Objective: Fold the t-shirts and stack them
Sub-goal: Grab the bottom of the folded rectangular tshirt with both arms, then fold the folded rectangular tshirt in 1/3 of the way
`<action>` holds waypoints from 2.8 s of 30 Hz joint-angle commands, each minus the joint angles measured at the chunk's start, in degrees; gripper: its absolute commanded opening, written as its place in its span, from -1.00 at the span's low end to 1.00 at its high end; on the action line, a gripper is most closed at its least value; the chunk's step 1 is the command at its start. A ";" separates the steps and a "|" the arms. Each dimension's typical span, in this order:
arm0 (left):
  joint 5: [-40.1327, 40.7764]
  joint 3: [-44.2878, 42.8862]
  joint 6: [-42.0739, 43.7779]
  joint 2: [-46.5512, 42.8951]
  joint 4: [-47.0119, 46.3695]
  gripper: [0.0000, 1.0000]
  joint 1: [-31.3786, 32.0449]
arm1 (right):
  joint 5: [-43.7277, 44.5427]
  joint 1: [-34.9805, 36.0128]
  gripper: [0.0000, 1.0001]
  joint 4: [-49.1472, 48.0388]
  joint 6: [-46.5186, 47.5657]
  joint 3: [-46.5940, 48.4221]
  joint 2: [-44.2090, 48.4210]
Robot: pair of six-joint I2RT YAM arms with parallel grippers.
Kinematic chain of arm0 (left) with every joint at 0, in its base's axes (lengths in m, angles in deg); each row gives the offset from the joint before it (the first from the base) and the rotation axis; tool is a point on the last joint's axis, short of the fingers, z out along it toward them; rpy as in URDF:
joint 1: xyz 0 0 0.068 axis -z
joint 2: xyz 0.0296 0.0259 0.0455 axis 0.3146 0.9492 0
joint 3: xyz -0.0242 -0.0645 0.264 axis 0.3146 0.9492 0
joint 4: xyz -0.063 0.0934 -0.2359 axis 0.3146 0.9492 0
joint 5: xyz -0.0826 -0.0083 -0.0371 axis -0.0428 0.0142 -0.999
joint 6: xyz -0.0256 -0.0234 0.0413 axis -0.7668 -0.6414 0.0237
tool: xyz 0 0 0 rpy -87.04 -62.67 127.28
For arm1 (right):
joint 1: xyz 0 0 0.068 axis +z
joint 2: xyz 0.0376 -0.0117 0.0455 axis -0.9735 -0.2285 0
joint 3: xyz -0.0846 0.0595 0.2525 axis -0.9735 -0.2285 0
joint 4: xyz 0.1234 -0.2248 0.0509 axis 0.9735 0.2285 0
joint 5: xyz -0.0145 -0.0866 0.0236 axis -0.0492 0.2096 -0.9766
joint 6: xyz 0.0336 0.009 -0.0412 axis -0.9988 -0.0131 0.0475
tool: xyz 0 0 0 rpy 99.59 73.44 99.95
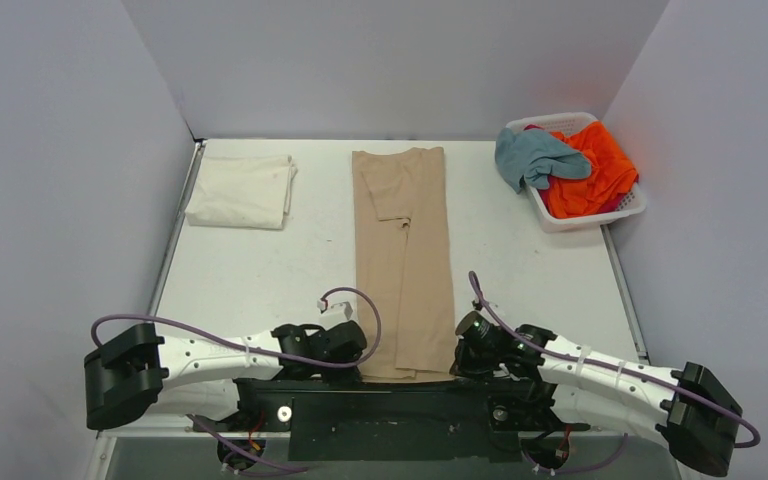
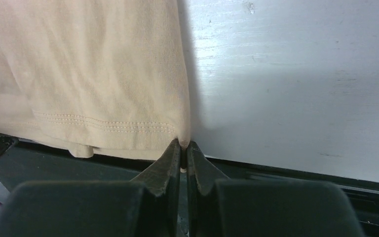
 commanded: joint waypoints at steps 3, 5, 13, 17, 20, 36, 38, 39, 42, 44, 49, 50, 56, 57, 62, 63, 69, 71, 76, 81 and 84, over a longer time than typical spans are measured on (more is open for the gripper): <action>2.55 3.38 -0.44 -8.69 -3.00 -1.00 1.50 | -2.25 0.33 -1.00 4.33 -0.92 -1.83 3.67; 2.06 5.04 -0.16 -12.08 -4.33 -1.00 1.83 | -2.86 0.36 -1.00 4.59 -1.03 -1.99 5.81; 3.25 7.20 1.62 -18.87 -12.21 -1.00 2.09 | -3.86 0.26 -1.00 0.21 2.01 1.25 8.59; 8.01 2.14 4.24 -19.66 -8.42 -1.00 -0.50 | -0.77 -1.06 -1.00 1.40 1.24 6.30 6.55; 5.24 -0.35 7.89 -16.90 -10.06 -1.00 -7.62 | 0.05 -5.62 -1.00 2.38 4.43 11.17 4.22; -6.97 -23.00 27.37 7.58 -13.99 -1.00 -34.50 | -2.12 -25.02 -1.00 -0.59 21.06 39.33 -22.94; -7.98 -25.45 28.37 10.93 -14.63 -1.00 -36.43 | -2.97 -26.59 -1.00 -0.80 22.35 42.15 -26.05; -8.30 -26.19 28.68 13.19 -14.92 -1.00 -37.52 | -3.35 -27.55 -1.00 -0.81 22.62 43.02 -27.02; -11.05 -29.37 29.84 17.30 -15.75 -1.00 -39.34 | -5.28 -29.50 -1.00 -1.42 23.49 46.05 -31.37; -12.06 -31.27 30.74 20.04 -15.97 -1.00 -40.44 | -6.90 -30.68 -1.00 -2.26 23.98 47.16 -33.84; -13.73 -35.28 33.22 26.10 -15.74 -1.00 -42.62 | -9.65 -32.83 -1.00 -3.35 25.08 50.78 -38.99; -14.01 -36.31 33.78 26.90 -15.69 -1.00 -42.83 | -9.47 -33.20 -1.00 -3.49 25.21 51.21 -40.02; -17.19 -40.87 35.37 33.34 -15.46 -1.00 -44.28 | -9.95 -35.28 -1.00 -4.24 26.12 53.55 -44.66; -17.02 -41.84 35.86 34.48 -15.28 -1.00 -44.32 | -10.60 -35.47 -1.00 -4.50 26.78 54.07 -46.02; -16.58 -44.72 36.62 38.73 -13.89 -1.00 -45.54 | -13.13 -37.72 -1.00 -6.17 28.31 55.22 -50.29; -16.76 -45.66 36.72 39.24 -13.62 -1.00 -45.65 | -13.64 -37.96 -1.00 -6.43 28.29 55.40 -51.43; -18.46 -50.07 38.20 44.19 -10.43 -0.66 -46.24 | -15.00 -39.56 -1.00 -7.61 28.31 56.66 -55.04; -18.48 -51.46 38.43 45.20 -9.23 -0.32 -46.44 | -15.92 -39.94 -0.78 -7.66 28.30 57.76 -56.33; -18.20 -51.95 37.77 42.54 -7.93 0.64 -47.66 | -15.59 -40.83 0.14 -7.52 27.50 58.68 -54.89; -16.47 -47.49 37.20 34.14 -8.46 0.69 -47.91 | -14.46 -40.62 0.61 -7.31 27.10 53.15 -48.82; -15.83 -42.19 36.53 29.91 -8.34 0.71 -47.96 | -12.94 -40.19 0.64 -7.23 26.67 48.49 -43.78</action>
